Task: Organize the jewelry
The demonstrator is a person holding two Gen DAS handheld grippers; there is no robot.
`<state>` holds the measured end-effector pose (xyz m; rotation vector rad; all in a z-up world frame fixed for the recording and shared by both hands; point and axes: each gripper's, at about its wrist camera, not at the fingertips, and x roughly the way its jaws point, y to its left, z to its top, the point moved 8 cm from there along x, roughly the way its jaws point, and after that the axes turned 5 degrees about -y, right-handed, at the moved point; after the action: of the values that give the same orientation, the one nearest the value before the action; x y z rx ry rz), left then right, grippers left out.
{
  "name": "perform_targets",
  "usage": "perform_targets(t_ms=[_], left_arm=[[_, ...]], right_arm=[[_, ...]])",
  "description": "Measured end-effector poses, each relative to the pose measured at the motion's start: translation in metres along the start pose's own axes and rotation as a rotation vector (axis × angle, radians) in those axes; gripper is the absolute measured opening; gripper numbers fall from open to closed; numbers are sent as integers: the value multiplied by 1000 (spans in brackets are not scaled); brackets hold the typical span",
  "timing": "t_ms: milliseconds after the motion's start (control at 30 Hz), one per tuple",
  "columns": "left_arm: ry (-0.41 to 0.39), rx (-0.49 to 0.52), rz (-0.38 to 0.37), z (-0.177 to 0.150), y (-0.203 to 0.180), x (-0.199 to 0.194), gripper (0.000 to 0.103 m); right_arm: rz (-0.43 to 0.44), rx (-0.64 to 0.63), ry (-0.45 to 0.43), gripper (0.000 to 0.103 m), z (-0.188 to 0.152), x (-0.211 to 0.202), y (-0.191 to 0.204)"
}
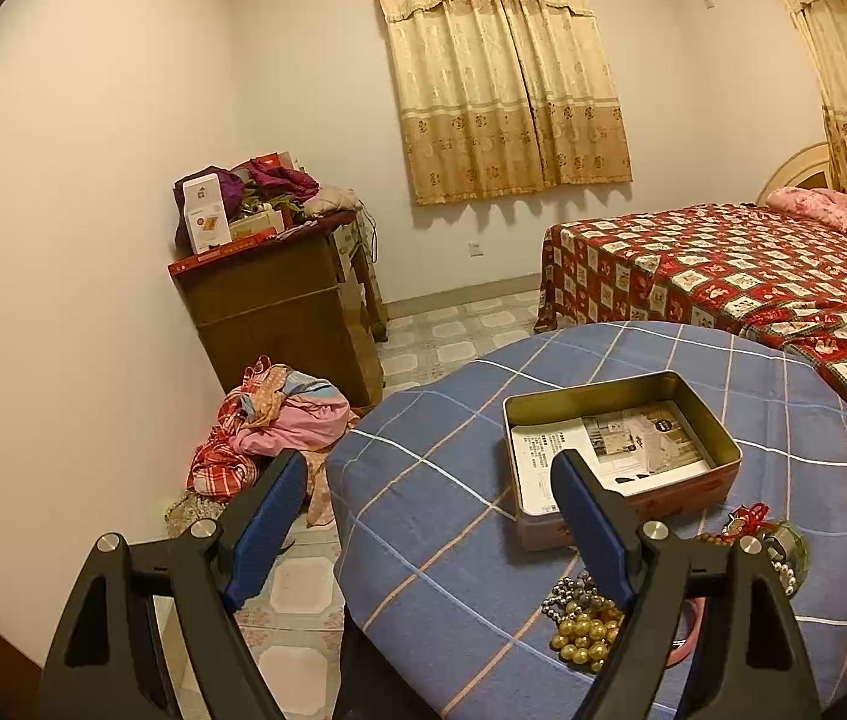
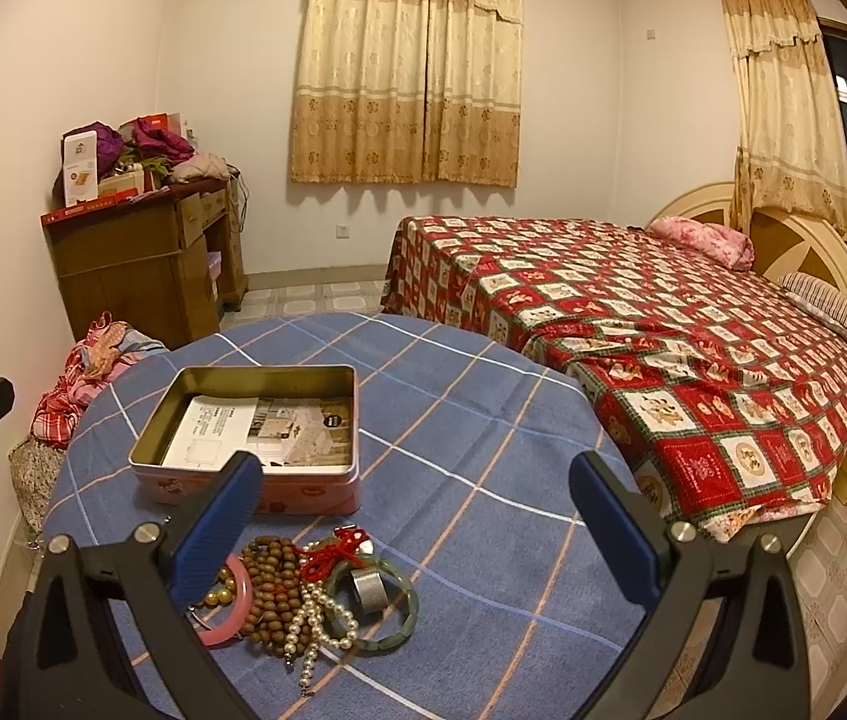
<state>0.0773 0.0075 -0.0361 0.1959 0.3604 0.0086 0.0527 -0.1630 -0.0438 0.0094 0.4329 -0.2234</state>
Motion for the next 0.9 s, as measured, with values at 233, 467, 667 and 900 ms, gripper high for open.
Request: perform_targets(t_ms=[233,467,667,900], left_arm=[[1,-1,0,0,0,0,83],[2,-1,-1,-1,0,0,83],[2,0,1,-2,0,0,83],[3,0,0,-1,1,0,83]], right_arm=[[1,0,1,103,2,0,0],[1,1,1,103,2,0,0],[0,1,1,103,-1,0,-1],[2,2,4,103,-1,1,-1]])
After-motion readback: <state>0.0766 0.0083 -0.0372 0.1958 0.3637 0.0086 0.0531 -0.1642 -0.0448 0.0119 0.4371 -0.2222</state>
